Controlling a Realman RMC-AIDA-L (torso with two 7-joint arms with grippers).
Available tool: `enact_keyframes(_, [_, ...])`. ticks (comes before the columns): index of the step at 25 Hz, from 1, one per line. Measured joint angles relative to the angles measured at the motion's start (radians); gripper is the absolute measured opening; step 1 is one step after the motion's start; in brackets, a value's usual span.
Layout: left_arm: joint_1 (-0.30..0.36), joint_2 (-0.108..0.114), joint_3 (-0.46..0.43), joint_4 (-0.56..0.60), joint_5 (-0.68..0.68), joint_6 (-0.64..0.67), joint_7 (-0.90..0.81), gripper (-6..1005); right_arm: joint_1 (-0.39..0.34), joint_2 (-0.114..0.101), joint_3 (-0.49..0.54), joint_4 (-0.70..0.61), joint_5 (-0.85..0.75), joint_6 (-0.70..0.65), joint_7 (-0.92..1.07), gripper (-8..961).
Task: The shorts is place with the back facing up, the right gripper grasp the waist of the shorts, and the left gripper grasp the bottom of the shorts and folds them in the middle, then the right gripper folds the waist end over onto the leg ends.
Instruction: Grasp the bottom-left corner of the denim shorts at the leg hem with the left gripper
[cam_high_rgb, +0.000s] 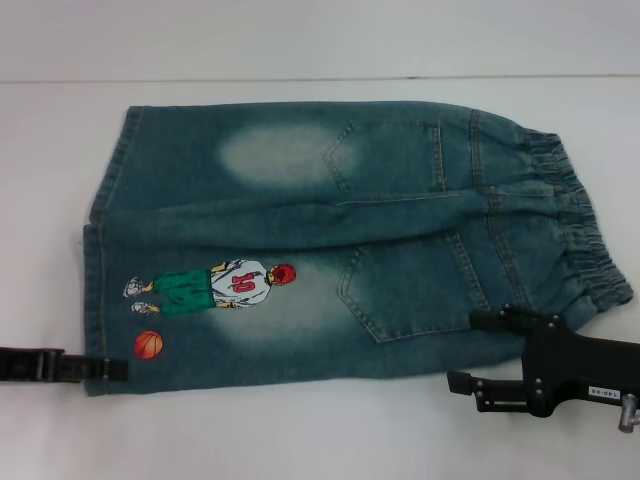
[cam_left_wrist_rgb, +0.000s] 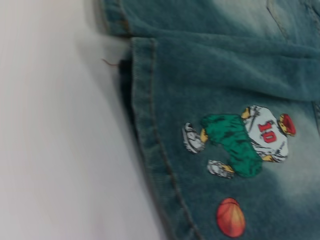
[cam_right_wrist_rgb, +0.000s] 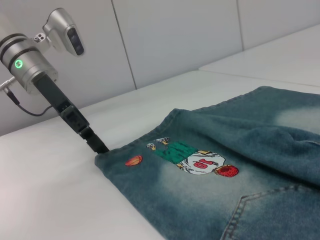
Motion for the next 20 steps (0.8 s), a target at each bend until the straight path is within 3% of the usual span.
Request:
enact_keyframes(9, [-0.007,-0.010,0.009,0.011,-0.015,0.053,0.000,874,-0.002,0.000,0.000,0.002,-0.006,0.008,0.000,925])
enact_keyframes(20, [-0.009,0.003,0.003,0.006,-0.037,0.048,-0.009,873,-0.003,0.001,0.000,0.001,-0.015,0.031,0.000,924])
